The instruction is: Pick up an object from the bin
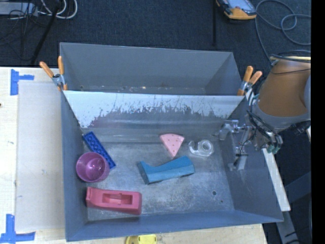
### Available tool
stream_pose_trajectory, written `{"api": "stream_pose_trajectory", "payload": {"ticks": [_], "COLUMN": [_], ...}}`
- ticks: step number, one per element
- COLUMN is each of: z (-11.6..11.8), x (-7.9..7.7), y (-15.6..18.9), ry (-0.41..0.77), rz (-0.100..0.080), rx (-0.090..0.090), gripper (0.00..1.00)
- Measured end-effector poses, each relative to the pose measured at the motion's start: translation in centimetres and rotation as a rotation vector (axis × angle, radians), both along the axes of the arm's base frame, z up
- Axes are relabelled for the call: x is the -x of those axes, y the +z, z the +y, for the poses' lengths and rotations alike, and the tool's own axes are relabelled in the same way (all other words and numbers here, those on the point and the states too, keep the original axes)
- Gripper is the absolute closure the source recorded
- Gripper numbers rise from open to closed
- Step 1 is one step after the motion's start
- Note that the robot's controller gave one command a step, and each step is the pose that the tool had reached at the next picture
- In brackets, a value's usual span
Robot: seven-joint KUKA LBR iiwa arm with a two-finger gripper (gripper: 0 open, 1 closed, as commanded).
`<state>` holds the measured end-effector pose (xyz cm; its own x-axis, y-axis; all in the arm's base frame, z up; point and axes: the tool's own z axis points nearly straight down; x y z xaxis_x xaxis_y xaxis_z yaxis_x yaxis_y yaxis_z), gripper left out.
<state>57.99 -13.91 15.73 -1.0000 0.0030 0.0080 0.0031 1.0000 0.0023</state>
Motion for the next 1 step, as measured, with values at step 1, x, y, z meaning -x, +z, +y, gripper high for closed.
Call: {"api": "stream_pose_trajectory", "payload": {"ticks": [1], "z": [0.05], "x": [-0.19], "y": [0.45], "ry": [0.003], "rz": [-0.007], "rx": [0.001], "gripper": [0.0]}}
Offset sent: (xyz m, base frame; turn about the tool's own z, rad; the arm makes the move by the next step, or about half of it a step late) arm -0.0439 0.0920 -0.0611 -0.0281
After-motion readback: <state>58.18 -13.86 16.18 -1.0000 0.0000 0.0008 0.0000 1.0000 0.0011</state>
